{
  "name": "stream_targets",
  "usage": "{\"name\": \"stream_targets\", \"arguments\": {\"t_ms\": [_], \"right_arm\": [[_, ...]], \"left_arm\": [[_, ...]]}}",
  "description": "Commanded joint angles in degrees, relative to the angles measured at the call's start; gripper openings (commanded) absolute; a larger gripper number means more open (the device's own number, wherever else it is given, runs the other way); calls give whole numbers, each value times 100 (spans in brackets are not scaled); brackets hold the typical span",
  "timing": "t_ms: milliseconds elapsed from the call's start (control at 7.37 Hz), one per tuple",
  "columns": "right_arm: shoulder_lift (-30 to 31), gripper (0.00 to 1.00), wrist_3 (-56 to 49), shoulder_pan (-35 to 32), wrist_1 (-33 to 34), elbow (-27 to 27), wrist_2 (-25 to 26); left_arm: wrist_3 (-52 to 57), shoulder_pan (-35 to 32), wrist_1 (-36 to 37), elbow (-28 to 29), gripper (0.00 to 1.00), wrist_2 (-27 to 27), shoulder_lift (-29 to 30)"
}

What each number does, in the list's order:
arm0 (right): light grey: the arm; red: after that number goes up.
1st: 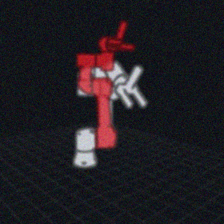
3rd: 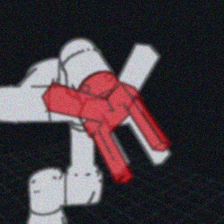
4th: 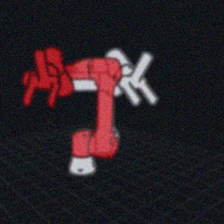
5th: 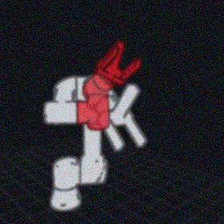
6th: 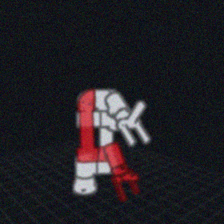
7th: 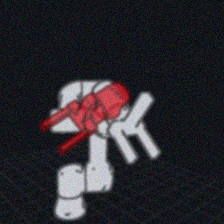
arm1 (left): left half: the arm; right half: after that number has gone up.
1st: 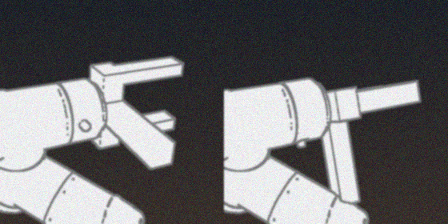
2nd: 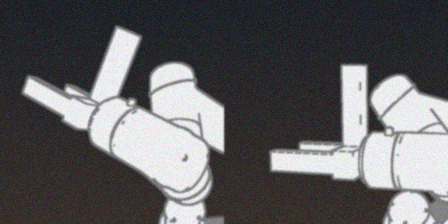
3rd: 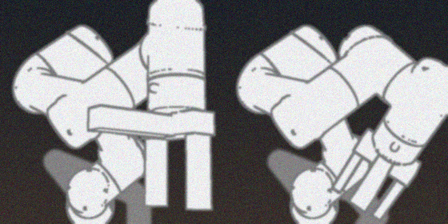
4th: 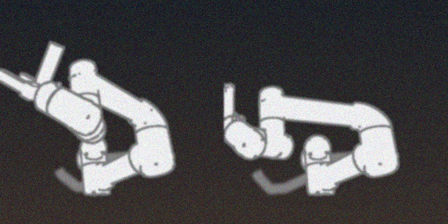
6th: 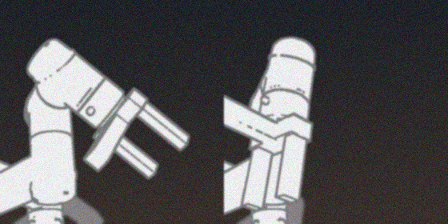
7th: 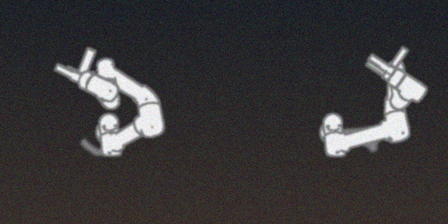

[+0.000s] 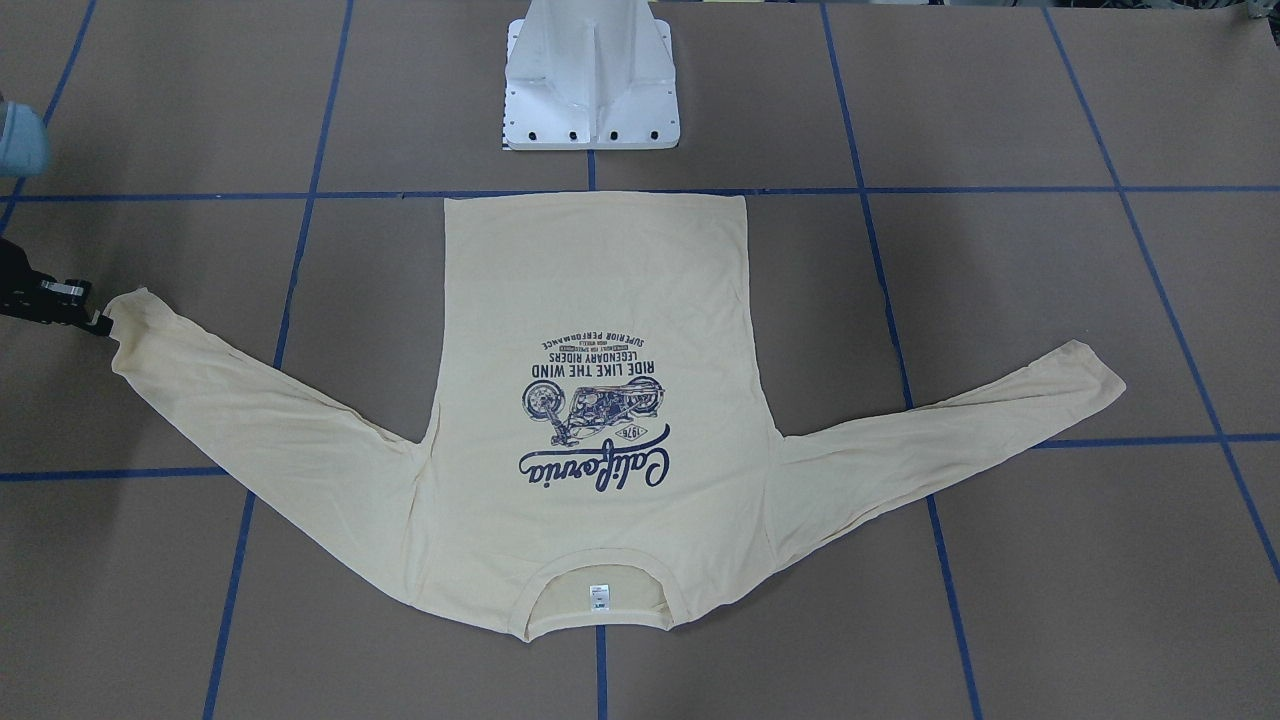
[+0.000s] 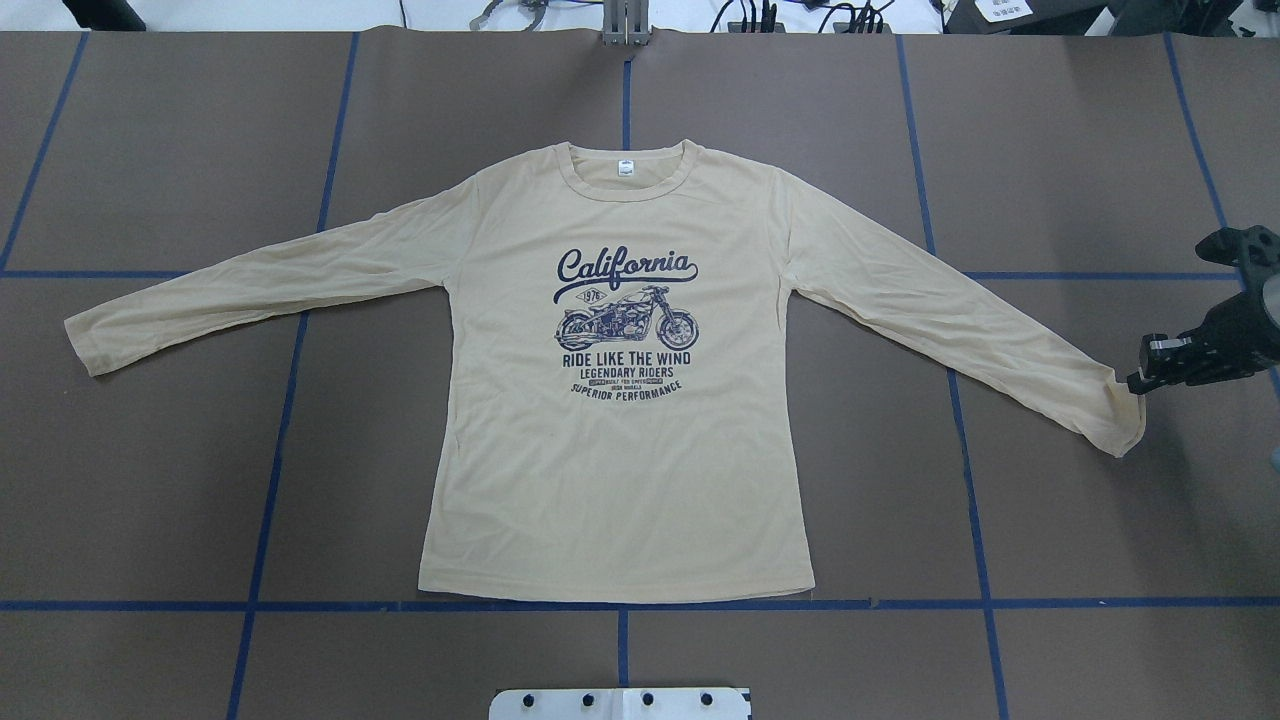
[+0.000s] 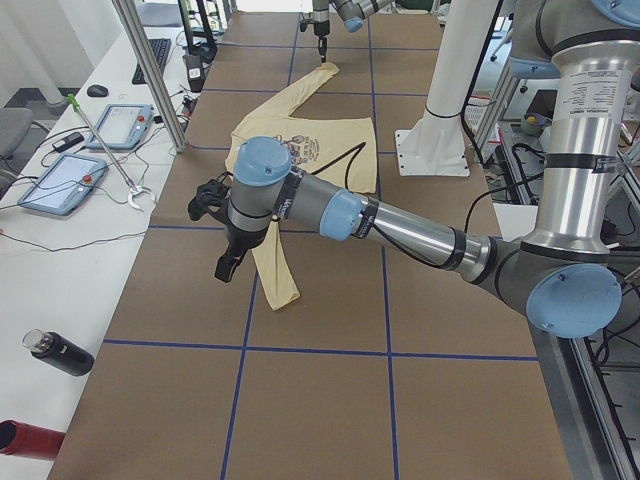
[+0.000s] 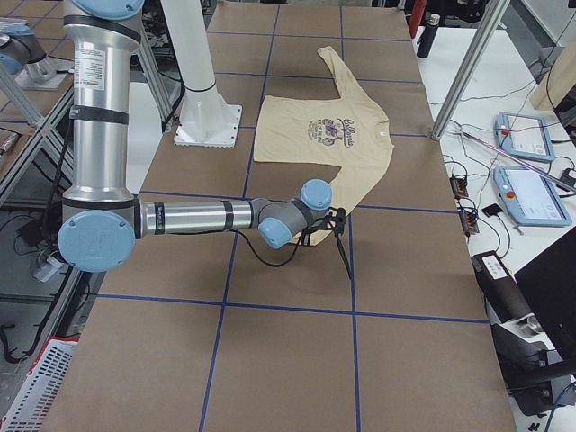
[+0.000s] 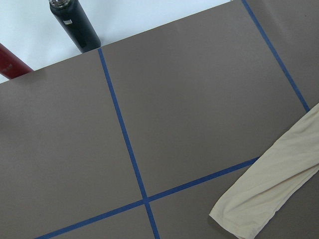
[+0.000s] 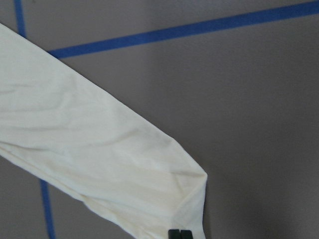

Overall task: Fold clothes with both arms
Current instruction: 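Lift the sleeve with the right gripper and lay it across the shirt body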

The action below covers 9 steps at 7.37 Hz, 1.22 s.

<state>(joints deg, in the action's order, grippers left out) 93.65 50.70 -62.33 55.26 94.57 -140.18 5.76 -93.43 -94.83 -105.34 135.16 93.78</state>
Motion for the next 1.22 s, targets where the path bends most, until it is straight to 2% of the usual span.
{"name": "stream_targets", "arguments": {"t_ms": [0, 136, 271, 407, 543, 678, 814, 950, 1085], "right_arm": [[-738, 0, 1443, 45, 37, 273, -186], [-1430, 0, 1964, 168, 507, 221, -125], [-2229, 0, 2022, 204, 1486, 220, -20], [-2977, 0, 2057, 343, 2340, 177, 295], [-3663, 0, 2232, 406, 2731, -128, 472], [-4322, 0, 2503, 502, 2709, -679, 613], [-5008, 0, 2706, 764, 2709, -1068, 1128], [-5624, 0, 3021, 967, 2709, -1402, 1385], [-6404, 0, 3024, 1169, 2639, -2015, 1544]], "left_arm": [[13, 0, 0, -13, 100, 2, 0], [30, 0, 0, -4, 100, 2, 0], [22, 0, 0, -12, 100, 2, -9], [30, 0, 0, -13, 100, 10, -79], [39, 0, -9, -21, 100, 10, -79], [39, 0, -61, -30, 100, 10, -79], [22, 0, -183, -56, 100, 10, -123], [13, 0, -211, -117, 100, 2, -141], [13, 0, -220, -266, 100, 2, -245]]}}
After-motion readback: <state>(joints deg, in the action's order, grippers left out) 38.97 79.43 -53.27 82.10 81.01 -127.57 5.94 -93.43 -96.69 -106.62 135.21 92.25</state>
